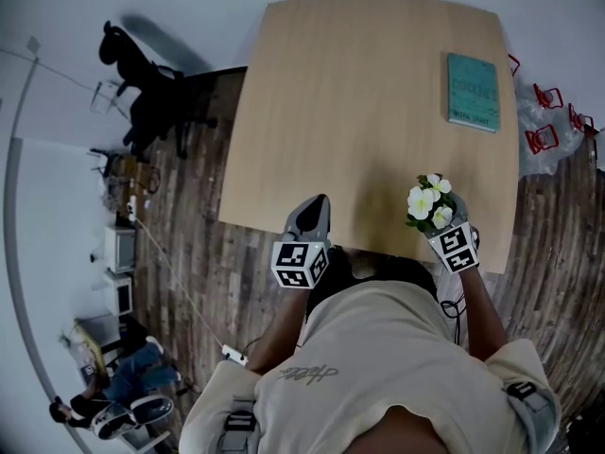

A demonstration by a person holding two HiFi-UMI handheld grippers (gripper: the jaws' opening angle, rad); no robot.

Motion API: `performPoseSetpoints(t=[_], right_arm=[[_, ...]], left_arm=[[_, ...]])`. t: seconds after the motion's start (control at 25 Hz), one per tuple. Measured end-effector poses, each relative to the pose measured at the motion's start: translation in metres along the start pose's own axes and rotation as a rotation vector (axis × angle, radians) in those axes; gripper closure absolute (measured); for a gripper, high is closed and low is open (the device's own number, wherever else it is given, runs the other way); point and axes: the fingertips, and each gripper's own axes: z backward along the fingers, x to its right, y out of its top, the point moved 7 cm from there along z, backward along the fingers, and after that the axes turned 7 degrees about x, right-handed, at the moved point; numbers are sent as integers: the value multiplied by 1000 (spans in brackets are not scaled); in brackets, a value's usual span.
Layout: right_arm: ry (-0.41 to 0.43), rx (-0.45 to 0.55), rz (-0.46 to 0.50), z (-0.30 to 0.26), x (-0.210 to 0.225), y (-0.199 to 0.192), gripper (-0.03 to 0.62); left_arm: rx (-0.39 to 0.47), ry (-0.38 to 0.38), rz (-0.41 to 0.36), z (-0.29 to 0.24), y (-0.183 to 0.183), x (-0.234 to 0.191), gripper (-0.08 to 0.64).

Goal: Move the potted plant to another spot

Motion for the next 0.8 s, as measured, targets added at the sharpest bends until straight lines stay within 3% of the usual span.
performPoseSetpoints(t=[0.32,0.4,0.56,0.8], right_arm=[[-80,-9,-40,-23,-25,23,253],[-117,-12,-71,-28,-38,30,253],[-163,4,-125,-46,-72,48,253],[-211,18,-116,-78,-108,87,253]], left_arm=[[12,-61,13,9,-4,-54,545],[21,-76,-14,14,0,-75,545],[23,-102,-146,29,6,-117,545],[39,-155,-132,34,10,-173,545]])
